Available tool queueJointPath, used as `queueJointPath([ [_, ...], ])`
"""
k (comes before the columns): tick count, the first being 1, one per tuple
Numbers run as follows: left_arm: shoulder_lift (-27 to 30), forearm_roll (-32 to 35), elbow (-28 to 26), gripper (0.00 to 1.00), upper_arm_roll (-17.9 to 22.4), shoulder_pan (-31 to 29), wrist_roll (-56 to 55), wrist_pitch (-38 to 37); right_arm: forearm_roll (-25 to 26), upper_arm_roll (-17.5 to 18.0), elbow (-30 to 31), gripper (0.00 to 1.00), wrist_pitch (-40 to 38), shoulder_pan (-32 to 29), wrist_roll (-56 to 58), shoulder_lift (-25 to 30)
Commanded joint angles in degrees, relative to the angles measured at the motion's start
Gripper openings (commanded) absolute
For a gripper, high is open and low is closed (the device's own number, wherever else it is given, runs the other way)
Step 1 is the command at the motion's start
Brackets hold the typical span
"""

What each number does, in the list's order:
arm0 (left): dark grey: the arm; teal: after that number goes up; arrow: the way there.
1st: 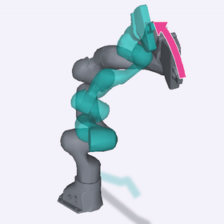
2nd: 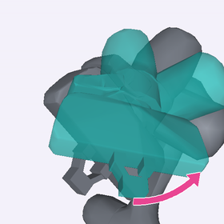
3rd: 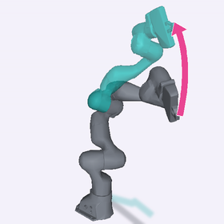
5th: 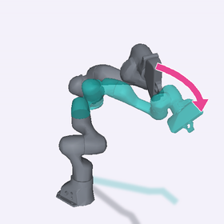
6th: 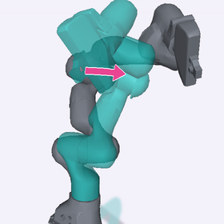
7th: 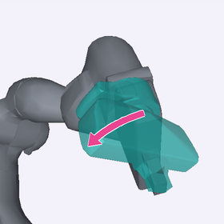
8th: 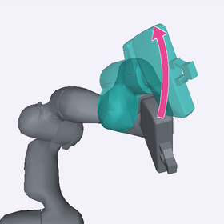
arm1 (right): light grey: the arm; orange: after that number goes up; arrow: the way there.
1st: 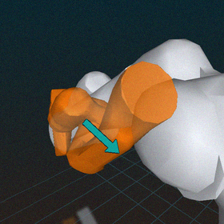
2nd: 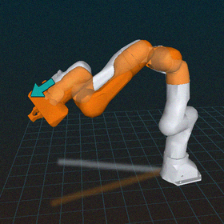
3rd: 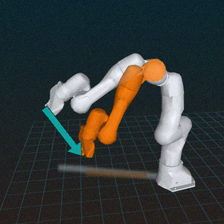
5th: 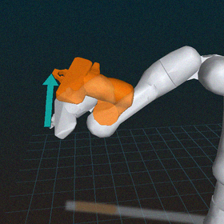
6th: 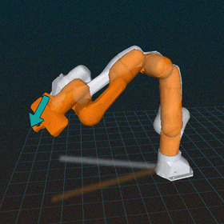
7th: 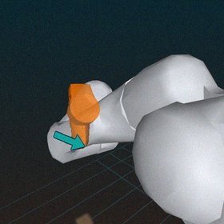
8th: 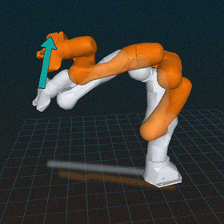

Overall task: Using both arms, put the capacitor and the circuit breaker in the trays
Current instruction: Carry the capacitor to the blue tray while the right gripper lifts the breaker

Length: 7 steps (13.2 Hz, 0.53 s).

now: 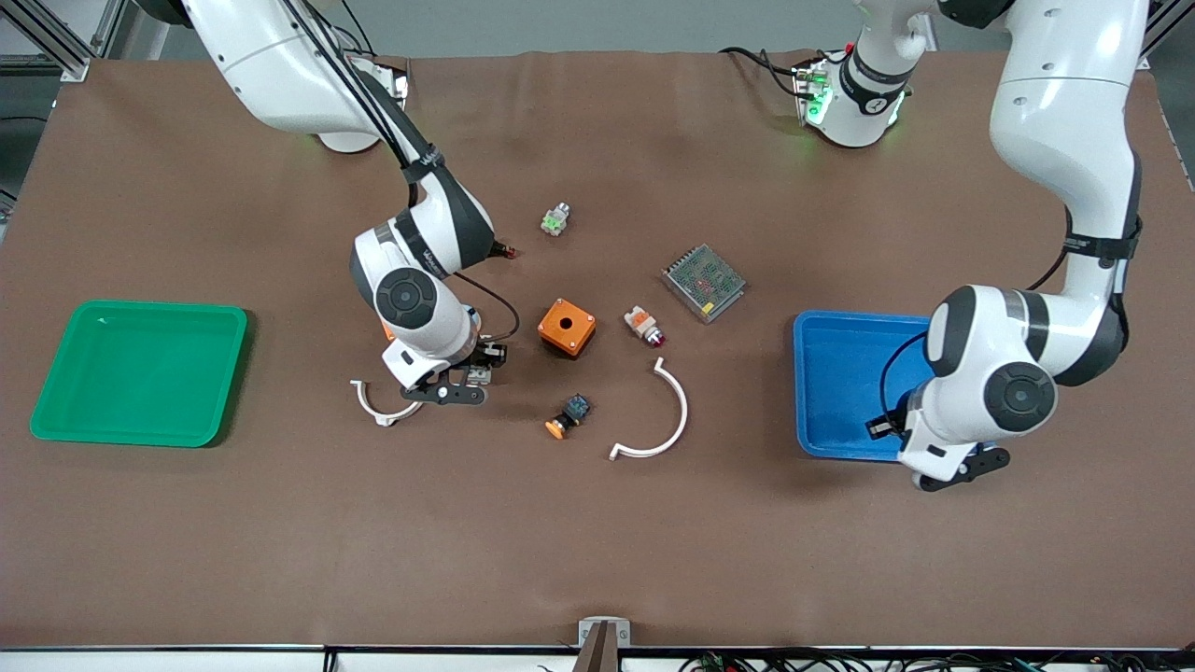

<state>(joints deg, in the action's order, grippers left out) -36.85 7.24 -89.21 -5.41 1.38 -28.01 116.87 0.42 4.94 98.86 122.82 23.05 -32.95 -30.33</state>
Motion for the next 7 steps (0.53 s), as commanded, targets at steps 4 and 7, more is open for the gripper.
queueJointPath([
  [4,5.03,-0.12,-9.56,0.01,-6.95,-8.47,3.23,3.61,0.72,0.78,-16.57,0.14,-26.55,-12.03,15.07,2.29],
  [7,6.35,0.14,-13.96,0.02,-8.91,-10.87,4.1,7.65,0.99,0.69,-19.32,0.15,-30.97,-20.64,26.05,2.29],
])
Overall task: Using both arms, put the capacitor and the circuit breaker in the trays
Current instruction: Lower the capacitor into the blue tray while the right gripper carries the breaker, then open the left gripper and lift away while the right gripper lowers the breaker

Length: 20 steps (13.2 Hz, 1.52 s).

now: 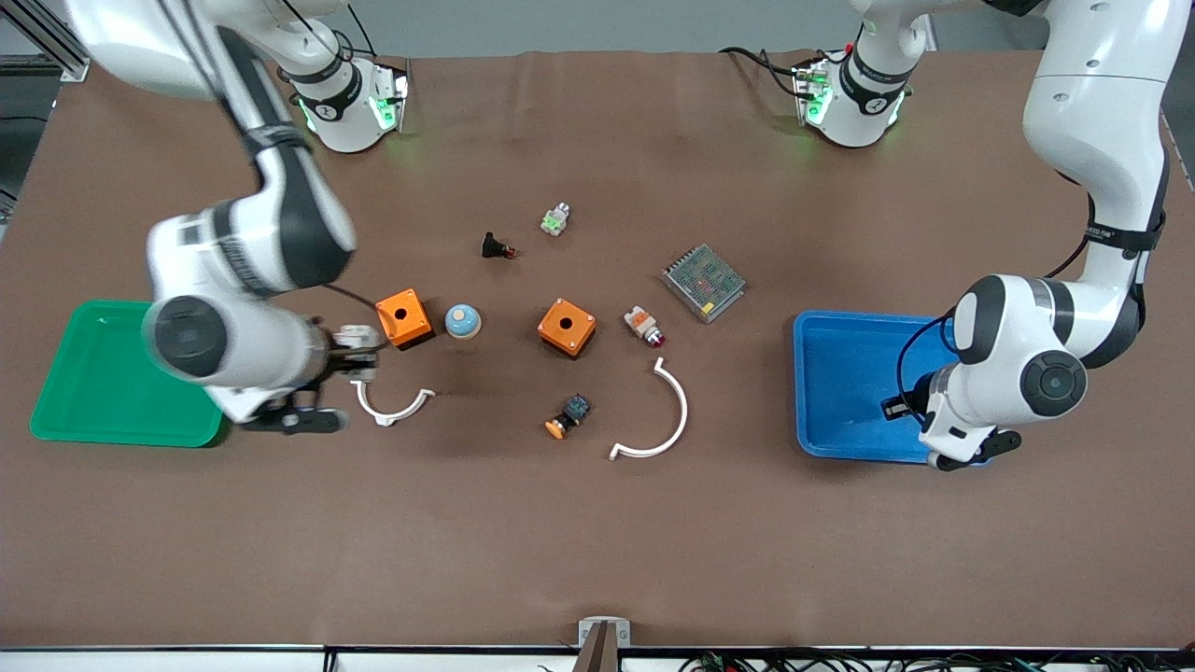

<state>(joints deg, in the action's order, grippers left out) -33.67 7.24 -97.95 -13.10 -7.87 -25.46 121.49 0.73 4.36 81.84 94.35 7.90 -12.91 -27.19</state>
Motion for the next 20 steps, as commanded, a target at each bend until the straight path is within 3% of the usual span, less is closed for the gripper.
queueJointPath([
  [1,3.35,0.32,-6.53,0.03,-1.23,-1.71,1.9,4.79,0.76,1.27,-2.3,0.15,-2.5,-8.92,10.58,-0.93],
  [4,3.61,0.59,-8.74,0.07,-1.23,-2.06,1.99,7.79,2.51,1.18,-2.3,0.14,-2.06,-18.34,23.51,-1.46],
  [5,3.52,0.59,-8.75,0.15,-1.23,-2.06,1.99,7.79,4.35,1.27,-2.3,0.14,-1.89,-20.19,25.29,-1.63],
  [6,3.52,0.59,-8.75,0.35,-1.14,-1.98,1.91,7.79,5.76,1.27,-2.3,0.14,-1.71,-22.03,26.09,-1.81],
  [7,3.52,0.59,-8.75,0.73,-1.14,-1.97,1.82,7.71,6.47,1.27,-2.12,0.14,-1.53,-24.31,27.57,-2.16],
  [8,3.7,0.59,-8.66,1.0,-1.14,-1.97,1.82,7.27,6.65,1.27,-2.03,0.14,-0.4,-26.25,30.63,-2.77],
  [13,9.48,0.59,-6.73,1.0,-1.41,-1.36,1.64,2.62,7.53,1.18,0.77,0.14,7.33,-32.33,36.29,-4.45],
  [17,12.66,0.59,-1.81,1.0,-1.32,-1.53,9.96,-5.03,7.53,1.18,6.83,0.14,14.36,-34.35,35.59,-4.27],
  [20,12.66,0.76,5.12,1.0,-1.23,-1.45,13.15,-10.64,7.53,1.18,8.34,0.14,19.63,-36.2,35.67,-5.06],
])
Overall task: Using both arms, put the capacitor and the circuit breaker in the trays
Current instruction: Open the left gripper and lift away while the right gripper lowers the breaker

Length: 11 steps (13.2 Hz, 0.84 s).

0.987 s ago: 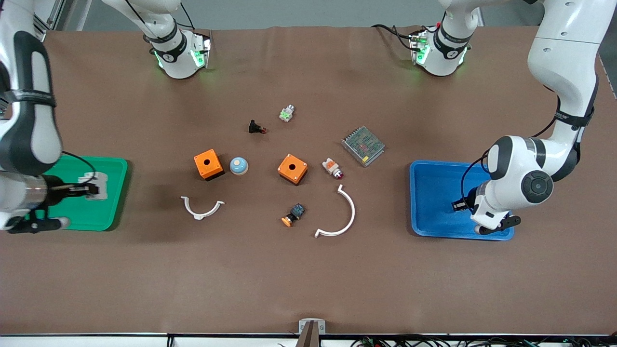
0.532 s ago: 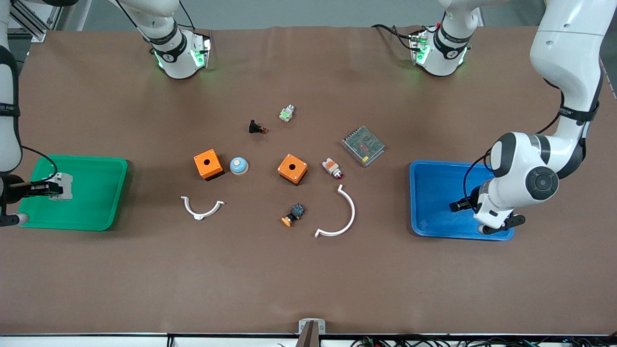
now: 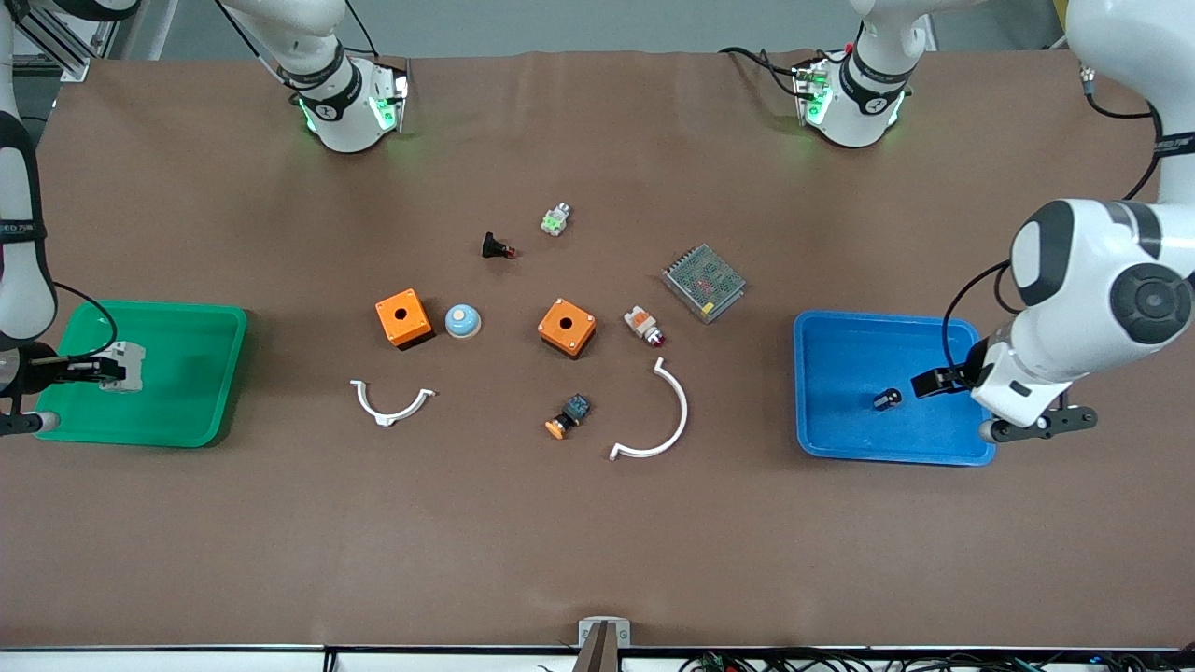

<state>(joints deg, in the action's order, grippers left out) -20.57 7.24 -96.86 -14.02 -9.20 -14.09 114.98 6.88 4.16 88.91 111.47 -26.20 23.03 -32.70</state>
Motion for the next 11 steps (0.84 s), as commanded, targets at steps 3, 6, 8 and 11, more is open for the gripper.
queueJointPath([
  [3,0.71,0.76,11.84,1.0,-0.48,-0.11,3.79,-12.56,1.39,1.38,1.26,0.14,6.56,-3.42,-0.26,-2.01],
  [6,2.72,-0.03,16.79,1.0,-0.74,-0.64,6.96,-18.65,1.3,1.38,1.52,0.14,7.79,-4.65,-0.35,-3.59],
  [8,5.09,-0.12,16.88,1.0,-0.57,-0.29,8.12,-21.1,1.3,1.38,2.05,0.15,8.58,-5.26,-0.35,-4.12],
  [11,9.22,-0.73,16.79,1.0,-0.75,-0.2,8.47,-23.21,1.3,1.38,2.05,0.15,9.29,-5.7,-0.35,-5.09],
])
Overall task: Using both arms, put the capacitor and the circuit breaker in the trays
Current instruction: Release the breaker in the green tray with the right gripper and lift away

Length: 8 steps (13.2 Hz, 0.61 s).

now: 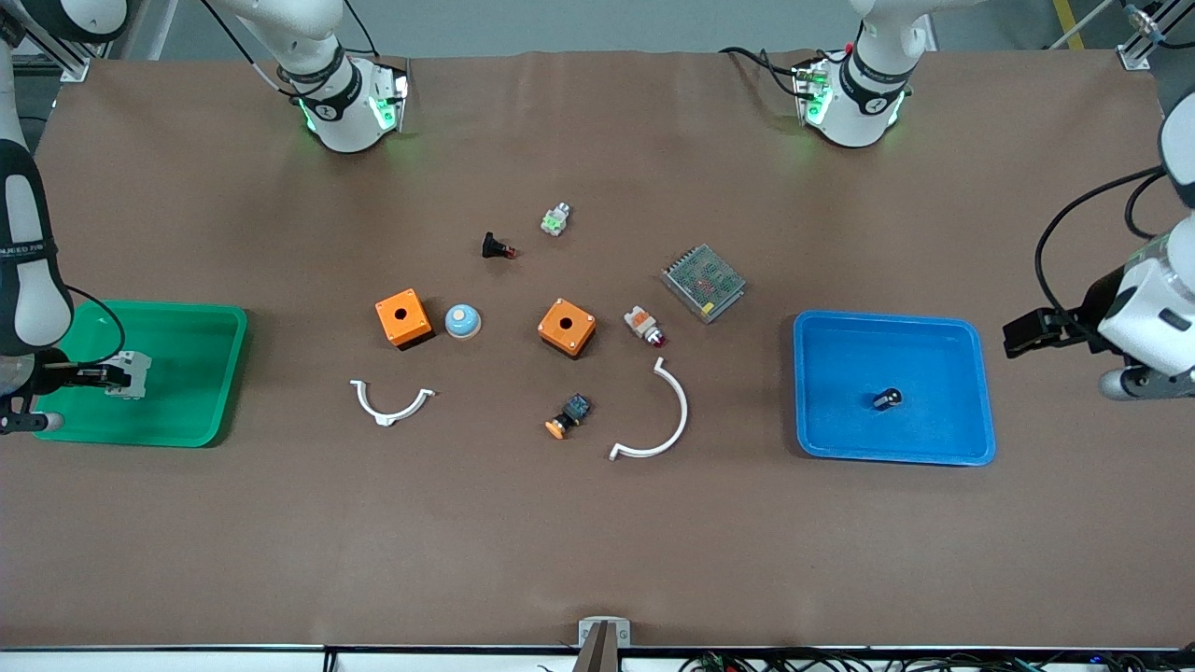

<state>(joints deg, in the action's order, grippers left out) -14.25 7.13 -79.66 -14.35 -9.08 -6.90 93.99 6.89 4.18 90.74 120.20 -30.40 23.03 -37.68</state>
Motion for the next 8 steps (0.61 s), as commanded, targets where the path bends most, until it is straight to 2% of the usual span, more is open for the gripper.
queueJointPath([
  [1,4.74,-0.98,-0.41,1.0,-0.33,-0.24,1.28,-3.28,1.29,1.36,0.23,0.15,0.65,-1.42,-0.36,-0.47],
  [4,9.22,-1.33,-1.2,1.0,-1.21,0.63,1.45,-7.15,1.11,1.45,0.14,0.16,0.83,-1.42,-0.36,-1.08],
  [5,10.54,-1.5,-2.51,1.0,0.36,3.6,1.45,-7.33,1.11,1.45,0.22,0.17,1.09,-1.33,-0.36,-1.08],
  [6,12.47,-2.46,-4.52,1.0,3.86,6.15,1.54,-7.51,1.11,1.45,0.14,0.22,1.09,-1.33,-0.36,-1.08],
  [7,13.53,-5.43,-5.76,1.0,5.63,7.48,1.63,-7.42,1.11,1.45,0.05,0.48,1.18,-1.33,-0.36,-1.0],
  [8,14.15,-7.11,-5.95,1.0,7.65,8.72,1.72,-7.59,1.11,1.45,-0.04,0.84,1.09,-1.33,-0.36,-0.74],
])
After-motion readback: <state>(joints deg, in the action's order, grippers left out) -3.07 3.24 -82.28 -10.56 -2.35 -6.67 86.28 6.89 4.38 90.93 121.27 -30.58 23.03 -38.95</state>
